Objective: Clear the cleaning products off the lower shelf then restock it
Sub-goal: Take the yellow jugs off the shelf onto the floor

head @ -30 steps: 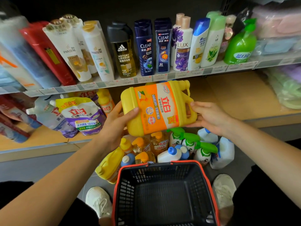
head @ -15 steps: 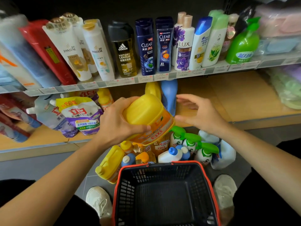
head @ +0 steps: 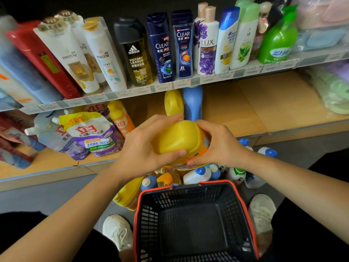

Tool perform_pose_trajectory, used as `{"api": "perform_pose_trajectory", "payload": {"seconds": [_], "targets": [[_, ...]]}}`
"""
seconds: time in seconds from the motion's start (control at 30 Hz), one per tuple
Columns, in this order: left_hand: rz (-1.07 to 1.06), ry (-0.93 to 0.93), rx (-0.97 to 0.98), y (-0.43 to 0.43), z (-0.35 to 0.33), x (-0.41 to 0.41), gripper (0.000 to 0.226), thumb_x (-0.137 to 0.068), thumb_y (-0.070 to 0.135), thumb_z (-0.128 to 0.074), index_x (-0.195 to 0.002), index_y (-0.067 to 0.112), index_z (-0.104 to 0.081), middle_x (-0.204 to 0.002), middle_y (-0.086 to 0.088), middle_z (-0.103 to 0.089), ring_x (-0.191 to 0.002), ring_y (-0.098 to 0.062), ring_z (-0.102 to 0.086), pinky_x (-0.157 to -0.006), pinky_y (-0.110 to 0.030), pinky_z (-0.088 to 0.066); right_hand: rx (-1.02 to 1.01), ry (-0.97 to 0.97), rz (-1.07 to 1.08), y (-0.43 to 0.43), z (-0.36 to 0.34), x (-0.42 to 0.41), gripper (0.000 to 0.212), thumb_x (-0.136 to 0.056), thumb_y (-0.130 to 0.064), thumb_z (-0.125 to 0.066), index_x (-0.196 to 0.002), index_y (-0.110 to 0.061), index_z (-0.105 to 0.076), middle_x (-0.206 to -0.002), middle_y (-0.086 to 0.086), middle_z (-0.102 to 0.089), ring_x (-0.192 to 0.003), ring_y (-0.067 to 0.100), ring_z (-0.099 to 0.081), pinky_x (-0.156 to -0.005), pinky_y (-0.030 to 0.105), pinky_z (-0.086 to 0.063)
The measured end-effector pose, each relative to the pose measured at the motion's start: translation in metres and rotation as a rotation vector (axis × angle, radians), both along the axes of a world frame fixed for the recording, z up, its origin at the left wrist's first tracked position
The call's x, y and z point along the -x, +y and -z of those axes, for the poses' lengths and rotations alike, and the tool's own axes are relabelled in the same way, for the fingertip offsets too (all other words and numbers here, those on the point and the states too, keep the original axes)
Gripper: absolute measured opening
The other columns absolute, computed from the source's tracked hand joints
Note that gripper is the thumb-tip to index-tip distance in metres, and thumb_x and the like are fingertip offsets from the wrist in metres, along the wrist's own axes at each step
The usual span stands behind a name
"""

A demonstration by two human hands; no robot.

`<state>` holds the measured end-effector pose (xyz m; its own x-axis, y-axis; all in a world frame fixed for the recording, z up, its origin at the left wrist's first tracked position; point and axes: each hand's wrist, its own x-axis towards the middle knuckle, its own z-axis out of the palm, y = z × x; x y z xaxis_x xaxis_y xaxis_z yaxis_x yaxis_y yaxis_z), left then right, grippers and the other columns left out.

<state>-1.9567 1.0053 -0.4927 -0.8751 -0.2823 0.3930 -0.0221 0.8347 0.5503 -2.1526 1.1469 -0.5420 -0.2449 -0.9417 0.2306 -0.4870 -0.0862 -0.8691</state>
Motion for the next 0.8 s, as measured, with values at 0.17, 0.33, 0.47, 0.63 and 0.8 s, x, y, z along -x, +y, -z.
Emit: {"api": "perform_pose_trajectory", "payload": {"seconds": [0.17,0.33,0.47,0.63,0.8], "targets": [[0.050,0.089,0.412,0.013,0.008,0.001,0.043,-0.103,0.033,-0.057,-0.143,0.018,-0.056,-0.152,-0.007,-0.049,-0.136,-0.026,-0.050,-0.097,-0.046,-0.051,-0.023,0.030,0.069,0.001,0.001,-0.005,0.086,-0.053,-0.034,-0.100,-0.128,-0.034,-0.059,-0.109,-0.018,-0.070,-0.102,0.003,-0.067,-0.081,0.022,-0.055],[0.119,0.159,0.611,0.014,0.015,0.004,0.039,-0.102,0.021,-0.062,-0.140,0.012,-0.059,-0.152,-0.010,-0.049,-0.144,-0.032,-0.042,-0.103,-0.048,-0.048,-0.020,0.012,0.114,0.002,-0.001,-0.011,0.089,-0.051,-0.033,-0.100,-0.129,-0.037,-0.058,-0.106,-0.020,-0.072,-0.097,0.001,-0.070,-0.076,0.015,-0.053],[0.106,0.232,0.622,0.015,0.024,0.000,0.041,-0.099,0.013,-0.066,-0.138,0.002,-0.057,-0.148,-0.017,-0.051,-0.142,-0.033,-0.046,-0.105,-0.050,-0.049,-0.019,-0.033,0.150,0.002,0.000,-0.010,0.090,-0.052,-0.030,-0.100,-0.132,-0.026,-0.061,-0.110,-0.013,-0.073,-0.101,0.004,-0.069,-0.082,0.026,-0.058],[0.018,0.276,0.511,0.017,0.030,-0.002,0.043,-0.096,0.012,-0.071,-0.136,0.003,-0.059,-0.144,-0.015,-0.056,-0.137,-0.028,-0.053,-0.103,-0.047,-0.052,-0.020,-0.077,0.199,0.002,-0.002,-0.008,0.088,-0.053,-0.030,-0.100,-0.131,-0.021,-0.061,-0.113,-0.008,-0.072,-0.105,0.007,-0.069,-0.089,0.039,-0.058],[-0.233,0.213,0.192,0.002,0.026,-0.007,0.037,-0.098,0.039,-0.064,-0.127,0.016,-0.069,-0.132,0.003,-0.065,-0.121,-0.017,-0.060,-0.093,-0.038,-0.052,-0.026,-0.112,0.214,0.003,-0.001,-0.003,0.088,-0.053,-0.027,-0.099,-0.131,-0.018,-0.061,-0.116,-0.005,-0.072,-0.106,0.011,-0.069,-0.090,0.043,-0.058]]}}
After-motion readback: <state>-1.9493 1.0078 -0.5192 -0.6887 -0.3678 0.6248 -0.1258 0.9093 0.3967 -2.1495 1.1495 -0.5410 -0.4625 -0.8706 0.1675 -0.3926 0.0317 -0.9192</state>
